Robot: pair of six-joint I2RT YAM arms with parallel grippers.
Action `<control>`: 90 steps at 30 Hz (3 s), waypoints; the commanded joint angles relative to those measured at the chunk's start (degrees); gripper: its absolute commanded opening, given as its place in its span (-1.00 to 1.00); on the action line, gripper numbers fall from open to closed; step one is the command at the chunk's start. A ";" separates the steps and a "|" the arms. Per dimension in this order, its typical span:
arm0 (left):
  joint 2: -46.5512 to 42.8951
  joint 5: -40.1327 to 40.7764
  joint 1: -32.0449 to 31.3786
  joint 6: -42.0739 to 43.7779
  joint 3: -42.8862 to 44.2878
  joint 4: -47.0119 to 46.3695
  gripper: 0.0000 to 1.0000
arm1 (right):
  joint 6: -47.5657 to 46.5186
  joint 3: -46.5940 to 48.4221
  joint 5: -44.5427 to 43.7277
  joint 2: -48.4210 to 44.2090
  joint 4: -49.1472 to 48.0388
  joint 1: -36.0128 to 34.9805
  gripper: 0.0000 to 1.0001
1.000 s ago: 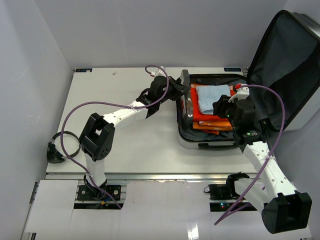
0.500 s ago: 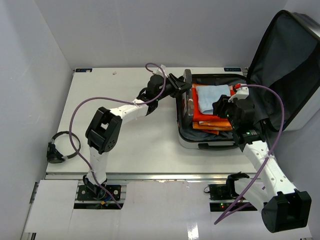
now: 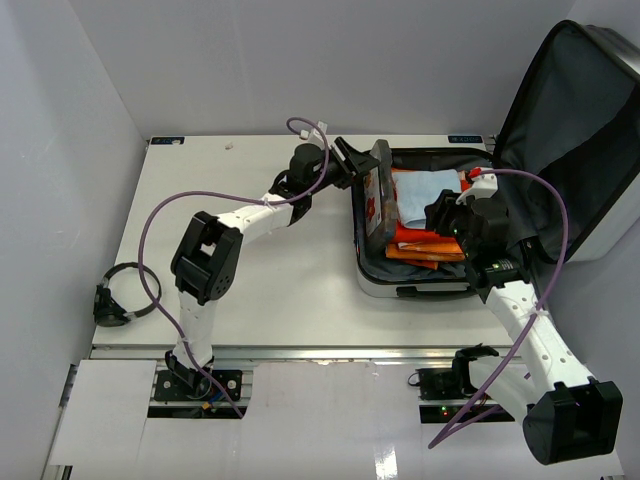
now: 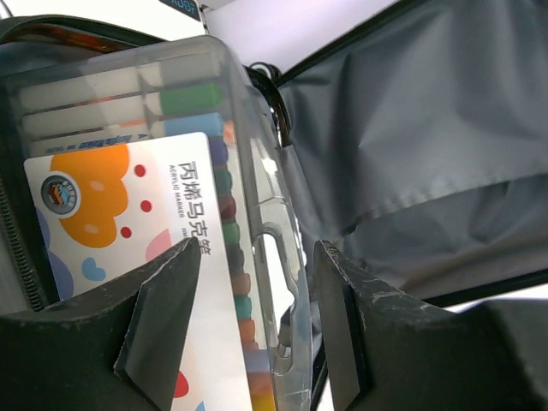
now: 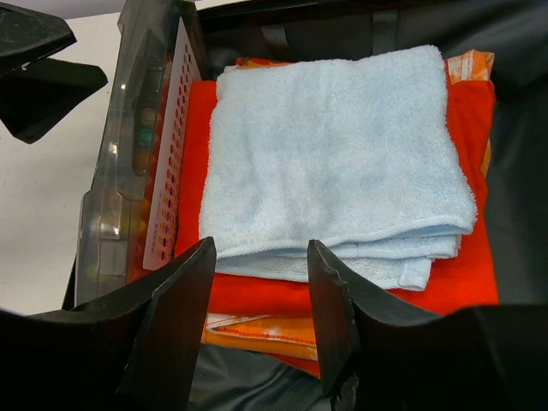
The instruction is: Pack the luggage
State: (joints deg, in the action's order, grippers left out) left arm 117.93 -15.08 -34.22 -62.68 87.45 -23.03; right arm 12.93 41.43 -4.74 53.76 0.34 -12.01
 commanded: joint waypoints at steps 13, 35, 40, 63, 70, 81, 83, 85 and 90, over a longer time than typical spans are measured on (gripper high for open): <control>-17.31 13.24 3.01 27.29 -2.73 16.96 0.36 | -2.79 10.66 27.12 11.90 -8.21 -0.82 -0.69; -33.19 22.71 6.45 34.43 -29.02 6.89 0.44 | -2.94 34.29 29.46 46.81 -3.61 1.11 -0.74; -33.75 21.15 7.77 33.50 -30.33 6.05 0.44 | -3.10 32.04 26.60 46.13 -3.69 1.11 -0.73; -42.89 38.38 25.53 13.01 -30.70 37.77 0.61 | -6.07 21.10 24.16 17.65 4.15 -0.12 -0.36; -47.34 45.34 38.84 6.92 -35.28 51.41 0.58 | -7.92 18.87 22.28 16.78 4.19 0.01 -0.30; -47.98 60.60 41.77 -4.20 -42.80 57.74 0.59 | -8.97 17.02 21.35 12.51 5.02 0.06 -0.28; -45.78 60.54 42.25 -7.96 -44.92 58.02 0.60 | -9.11 16.81 21.22 11.76 5.09 0.06 -0.27; -42.70 61.40 42.33 -10.50 -46.71 58.02 0.61 | -9.27 16.59 20.87 11.24 5.10 0.06 -0.27; -36.93 67.32 42.53 -15.87 -49.18 58.75 0.61 | -9.40 15.84 18.76 11.96 5.02 0.06 -0.26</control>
State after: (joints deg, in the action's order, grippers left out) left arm 78.08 45.60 7.92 -72.07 40.09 34.04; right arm 4.36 58.20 16.22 65.96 6.38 -12.01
